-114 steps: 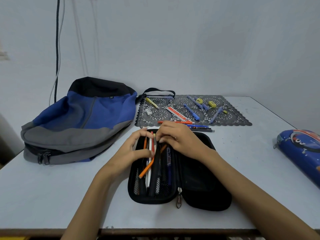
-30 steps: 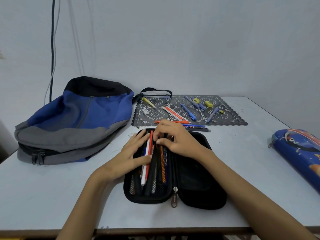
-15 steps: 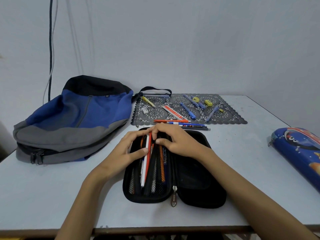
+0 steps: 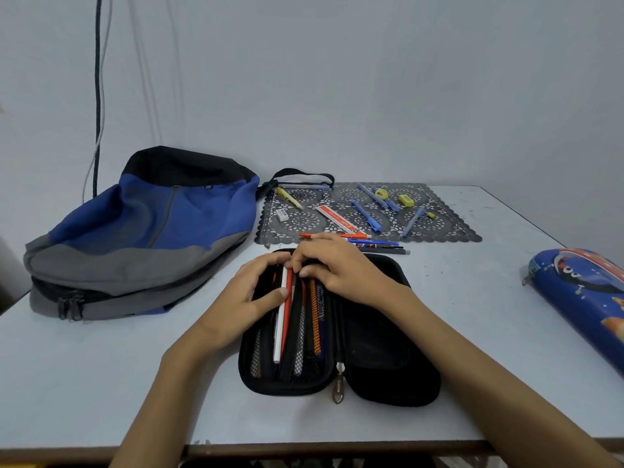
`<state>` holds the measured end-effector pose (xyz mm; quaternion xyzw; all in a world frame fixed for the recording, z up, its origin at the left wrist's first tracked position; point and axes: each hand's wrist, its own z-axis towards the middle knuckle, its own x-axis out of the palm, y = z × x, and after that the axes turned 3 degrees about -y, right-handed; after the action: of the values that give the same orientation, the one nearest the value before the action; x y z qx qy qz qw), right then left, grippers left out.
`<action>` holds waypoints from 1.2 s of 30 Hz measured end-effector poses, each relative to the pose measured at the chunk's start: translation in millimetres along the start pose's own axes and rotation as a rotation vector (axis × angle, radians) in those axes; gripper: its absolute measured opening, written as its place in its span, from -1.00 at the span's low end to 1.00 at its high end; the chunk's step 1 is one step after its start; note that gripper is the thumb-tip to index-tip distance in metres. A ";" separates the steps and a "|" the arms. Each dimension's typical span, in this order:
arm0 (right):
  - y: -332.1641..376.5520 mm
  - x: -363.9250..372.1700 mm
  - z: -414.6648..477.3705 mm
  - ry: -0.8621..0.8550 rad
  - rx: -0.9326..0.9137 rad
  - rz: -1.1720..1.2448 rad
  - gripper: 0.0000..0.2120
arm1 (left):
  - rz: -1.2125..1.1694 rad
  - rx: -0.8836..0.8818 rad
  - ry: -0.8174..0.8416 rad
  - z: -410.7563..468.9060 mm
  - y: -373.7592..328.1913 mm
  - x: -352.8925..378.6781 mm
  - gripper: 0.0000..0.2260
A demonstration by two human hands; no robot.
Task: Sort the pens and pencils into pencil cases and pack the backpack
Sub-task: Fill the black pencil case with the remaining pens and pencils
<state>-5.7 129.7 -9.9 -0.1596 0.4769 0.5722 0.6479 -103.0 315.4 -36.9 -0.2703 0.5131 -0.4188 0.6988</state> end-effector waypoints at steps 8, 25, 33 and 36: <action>0.6 -1.7 -5.7 -0.126 -0.094 -0.055 -0.90 | 0.144 0.064 -0.047 2.5 5.5 -2.1 -0.53; -5.7 0.6 -4.4 -0.080 -0.016 0.085 -0.87 | 0.224 0.073 -0.028 4.0 10.5 0.2 -0.50; -4.6 -4.8 -5.3 0.047 -0.002 0.003 -0.86 | 0.295 0.079 -0.047 5.9 10.7 -3.7 -0.44; -4.6 -5.5 -4.3 0.053 -0.047 -0.019 -0.86 | 0.332 0.089 -0.043 6.4 10.2 -2.5 -0.44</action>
<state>-2.9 121.9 -9.1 -0.1946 0.4788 0.5726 0.6364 -94.1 322.3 -41.9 -0.1595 0.5167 -0.3141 0.7803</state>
